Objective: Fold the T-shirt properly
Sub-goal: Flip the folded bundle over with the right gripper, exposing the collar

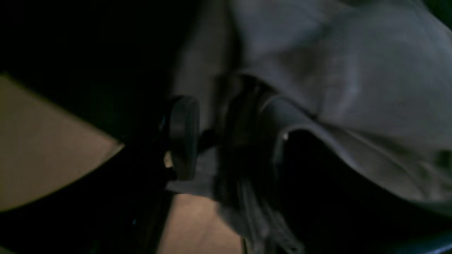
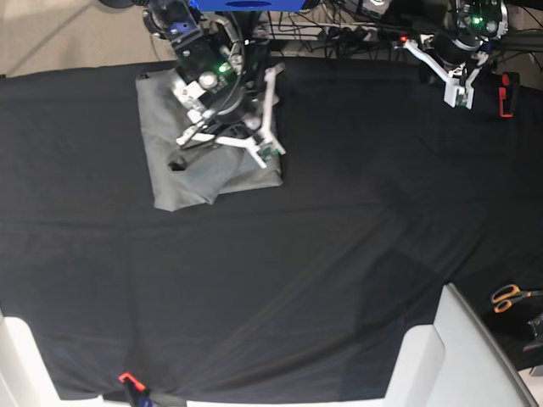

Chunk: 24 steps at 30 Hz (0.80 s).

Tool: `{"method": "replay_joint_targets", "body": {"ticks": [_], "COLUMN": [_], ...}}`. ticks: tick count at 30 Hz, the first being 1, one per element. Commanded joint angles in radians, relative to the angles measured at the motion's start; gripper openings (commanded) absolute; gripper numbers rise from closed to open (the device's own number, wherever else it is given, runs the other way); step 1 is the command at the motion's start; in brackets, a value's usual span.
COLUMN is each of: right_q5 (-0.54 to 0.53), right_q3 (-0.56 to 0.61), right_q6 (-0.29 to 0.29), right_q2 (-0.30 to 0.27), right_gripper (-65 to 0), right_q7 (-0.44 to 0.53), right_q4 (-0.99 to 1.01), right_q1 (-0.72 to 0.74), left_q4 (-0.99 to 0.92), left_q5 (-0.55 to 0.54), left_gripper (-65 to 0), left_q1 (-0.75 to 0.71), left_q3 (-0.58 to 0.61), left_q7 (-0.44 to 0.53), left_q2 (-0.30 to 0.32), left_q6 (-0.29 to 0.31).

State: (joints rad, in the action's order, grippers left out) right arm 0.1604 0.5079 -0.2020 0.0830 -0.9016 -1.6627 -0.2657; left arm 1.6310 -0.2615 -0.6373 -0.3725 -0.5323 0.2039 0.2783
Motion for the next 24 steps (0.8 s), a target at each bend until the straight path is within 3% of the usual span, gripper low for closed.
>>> {"method": "replay_joint_targets", "body": {"ticks": [1, 5, 8, 11, 16, 20, 22, 24], "right_q5": [-0.046, -0.175, -0.239, -0.376, -0.611, -0.715, -0.737, -0.730], "right_q3": [-0.004, -0.036, -0.035, -0.032, -0.039, -0.107, -0.182, -0.260], "right_q6": [-0.023, -0.073, -0.076, -0.081, -0.123, -0.121, -0.118, -0.100], "right_q2": [0.005, 0.004, -0.007, -0.035, -0.159, -0.282, -0.303, -0.302], "right_gripper": [-38.6, -38.6, -38.6, -38.6, -38.6, -38.7, -41.7, -52.4], "right_q7": [0.011, 0.005, 0.005, 0.005, 0.008, 0.012, 0.011, 0.005], "right_q4": [-0.021, -0.018, -0.020, -0.021, -0.075, -0.242, -0.297, -0.305], "right_q1": [0.012, 0.027, 0.041, 0.065, 0.121, 0.113, 0.073, 0.042], "left_q4": [0.012, 0.012, 0.012, 0.013, 0.010, 0.010, 0.008, 0.008], "left_q5": [-0.002, -0.002, -0.002, -0.002, -0.002, -0.002, -0.002, -0.002], "left_gripper": [-65.0, -65.0, -65.0, -65.0, -65.0, -65.0, -65.0, -65.0], "left_q1": [-0.011, -0.011, -0.011, 0.000, 0.004, 0.009, 0.014, 0.012], "left_q3": [-0.007, -0.009, -0.016, -0.018, -0.018, -0.018, -0.018, -0.018], "left_q7": [0.015, 0.015, 0.015, 0.011, 0.010, 0.010, 0.010, 0.010], "left_q2": [0.010, 0.015, 0.018, 0.018, 0.018, 0.018, 0.018, 0.018], "left_q6": [0.000, 0.000, 0.000, 0.000, 0.000, 0.000, 0.000, 0.000]}}
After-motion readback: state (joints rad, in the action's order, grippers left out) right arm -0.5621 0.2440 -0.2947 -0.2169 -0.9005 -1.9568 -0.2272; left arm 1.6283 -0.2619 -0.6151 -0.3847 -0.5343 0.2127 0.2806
